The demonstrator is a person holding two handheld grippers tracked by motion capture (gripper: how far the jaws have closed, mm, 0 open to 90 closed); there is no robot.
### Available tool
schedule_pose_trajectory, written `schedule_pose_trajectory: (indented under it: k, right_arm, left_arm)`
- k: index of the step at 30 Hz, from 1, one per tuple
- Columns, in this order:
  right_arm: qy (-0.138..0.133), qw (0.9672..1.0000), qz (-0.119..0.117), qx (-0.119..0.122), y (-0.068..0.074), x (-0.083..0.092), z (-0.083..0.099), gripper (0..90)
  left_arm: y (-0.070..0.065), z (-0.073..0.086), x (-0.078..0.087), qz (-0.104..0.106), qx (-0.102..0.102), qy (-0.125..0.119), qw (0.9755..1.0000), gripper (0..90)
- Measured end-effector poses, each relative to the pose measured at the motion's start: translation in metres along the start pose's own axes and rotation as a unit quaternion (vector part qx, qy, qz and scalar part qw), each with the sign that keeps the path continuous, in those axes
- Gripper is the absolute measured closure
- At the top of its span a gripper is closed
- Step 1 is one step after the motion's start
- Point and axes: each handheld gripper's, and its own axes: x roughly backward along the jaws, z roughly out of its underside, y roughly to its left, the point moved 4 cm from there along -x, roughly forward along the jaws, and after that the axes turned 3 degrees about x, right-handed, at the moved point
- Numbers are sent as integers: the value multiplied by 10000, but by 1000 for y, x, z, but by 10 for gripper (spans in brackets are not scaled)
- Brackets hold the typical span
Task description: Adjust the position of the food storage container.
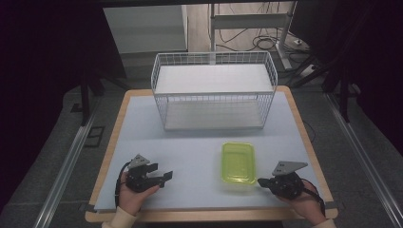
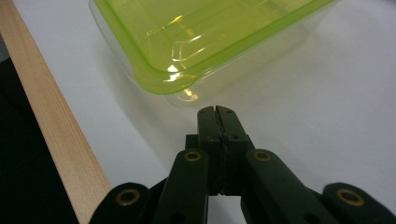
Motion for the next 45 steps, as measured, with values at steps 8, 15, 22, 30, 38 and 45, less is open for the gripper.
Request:
schedule_pose_trajectory:
  k: [8, 15, 22, 30, 38, 45]
  right_arm:
    - [-29, 9999, -147, 18, 7, -9, -5, 900]
    - [21, 9998, -126, 120, 13, -15, -8, 900]
    - [13, 9994, -120, 323, 24, -24, -15, 900]
    - [-23, 9989, -190, 436, 36, -40, -27, 900]
    - [-83, 9980, -206, 586, 46, -55, -41, 900]
    - [-80, 9977, -274, 609, 50, -60, -44, 900]
  left_arm:
    - [2, 0, -1, 1, 15, 18, 10000, 239]
    - [1, 0, 0, 11, -5, 30, 10000, 239]
    - [1, 0, 0, 21, 0, 53, 10000, 239]
    - [1, 0, -1, 31, -6, 82, 10000, 238]
    - [1, 0, 0, 27, 3, 67, 10000, 238]
    - [1, 1, 0, 23, 6, 68, 10000, 239]
